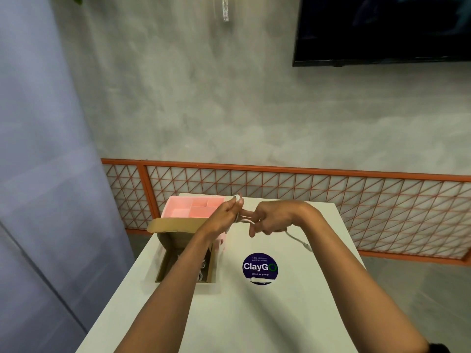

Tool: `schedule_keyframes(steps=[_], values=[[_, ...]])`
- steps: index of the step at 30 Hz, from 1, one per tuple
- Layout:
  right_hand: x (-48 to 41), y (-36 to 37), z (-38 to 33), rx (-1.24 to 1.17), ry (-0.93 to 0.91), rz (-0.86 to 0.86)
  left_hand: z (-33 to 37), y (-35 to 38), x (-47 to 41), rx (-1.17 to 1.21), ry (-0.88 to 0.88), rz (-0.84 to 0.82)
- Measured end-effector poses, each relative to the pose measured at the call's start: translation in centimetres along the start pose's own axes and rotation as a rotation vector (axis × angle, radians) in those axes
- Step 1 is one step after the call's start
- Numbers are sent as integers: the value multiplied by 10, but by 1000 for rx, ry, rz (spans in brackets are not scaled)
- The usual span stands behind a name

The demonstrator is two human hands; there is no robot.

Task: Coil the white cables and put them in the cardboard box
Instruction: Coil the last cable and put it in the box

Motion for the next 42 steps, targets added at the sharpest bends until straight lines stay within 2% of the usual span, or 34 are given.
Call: schedule_keyframes(steps=[3,6,10,16,21,28,31,35,38,42], values=[[5,-19,3,-9,-56,158,9,5,9,-31,-32,-70],[4,-36,12,-187,-96,360,14,11,15,-37,-41,-173],[4,-48,20,-307,-163,494,12,15,14,223,-74,-227],[0,-46,30,-555,-282,438,22,13,18,534,-59,-341],[-5,-38,33,-641,-261,434,27,10,17,769,12,-390],[-20,0,29,-913,-226,70,24,8,18,848,36,-434],[-26,6,27,-983,-223,13,20,6,17,872,16,-357],[-35,11,27,-1103,-218,50,18,5,11,820,-34,-122],[-40,15,23,-1101,-251,33,14,-2,7,724,-46,28],[-40,14,20,-1064,-281,76,10,-6,6,584,-7,144]])
Point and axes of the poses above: each hand's wrist, its own x-axis away from the middle knuckle, its own y-axis out of the palm, z = x × y, the point moved 5 cm from there along -x, towards the middle knuckle, and after that the axes turned 12 degrees about y, right-handed, at the moved point
